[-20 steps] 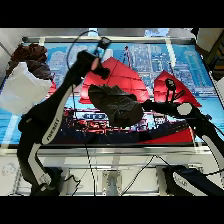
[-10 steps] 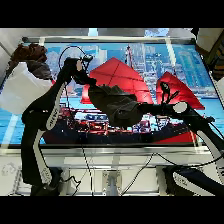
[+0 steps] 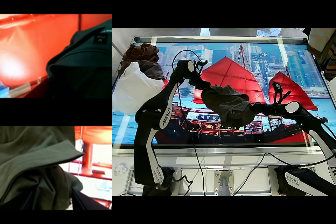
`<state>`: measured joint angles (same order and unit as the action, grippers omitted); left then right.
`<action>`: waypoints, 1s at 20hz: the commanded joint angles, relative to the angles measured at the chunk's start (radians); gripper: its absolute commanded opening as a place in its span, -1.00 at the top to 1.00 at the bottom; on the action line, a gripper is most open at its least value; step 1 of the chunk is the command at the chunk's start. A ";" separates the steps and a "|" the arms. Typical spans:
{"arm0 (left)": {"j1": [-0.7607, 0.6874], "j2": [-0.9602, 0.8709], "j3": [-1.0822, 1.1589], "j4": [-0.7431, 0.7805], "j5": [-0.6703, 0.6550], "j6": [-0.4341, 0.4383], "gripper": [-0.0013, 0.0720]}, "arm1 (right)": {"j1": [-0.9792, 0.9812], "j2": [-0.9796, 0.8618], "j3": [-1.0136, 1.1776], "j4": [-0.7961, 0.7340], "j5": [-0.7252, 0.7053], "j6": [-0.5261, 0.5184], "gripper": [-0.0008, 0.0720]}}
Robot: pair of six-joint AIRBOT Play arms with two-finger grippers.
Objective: Fold the shirts.
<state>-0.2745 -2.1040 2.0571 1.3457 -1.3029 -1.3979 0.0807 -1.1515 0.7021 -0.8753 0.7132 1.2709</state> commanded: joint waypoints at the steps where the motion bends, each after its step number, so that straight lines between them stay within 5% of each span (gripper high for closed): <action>1: 0.000 0.026 0.001 -0.047 -0.045 -0.053 0.93 | -0.042 0.000 -0.002 -0.106 0.237 0.076 -0.38; 3: 0.000 0.073 0.002 -0.057 0.003 -0.066 0.93 | -0.032 0.000 -0.034 -0.062 0.343 0.047 -0.39; 9: 0.000 0.159 0.003 -0.092 0.023 -0.111 0.93 | 0.213 0.000 -0.138 0.225 0.118 -0.069 -0.39; 14: 0.000 0.159 0.000 -0.091 -0.022 -0.122 0.93 | 0.267 0.018 -0.135 0.153 -0.027 -0.045 -0.23; 20: 0.000 0.159 0.000 -0.088 -0.029 -0.122 0.93 | 0.149 0.070 0.002 -0.011 0.133 0.038 -0.24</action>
<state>-0.2745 -1.9457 2.0571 1.2572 -1.3266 -1.5188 0.2646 -1.1076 0.6437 -0.8291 0.7891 1.2835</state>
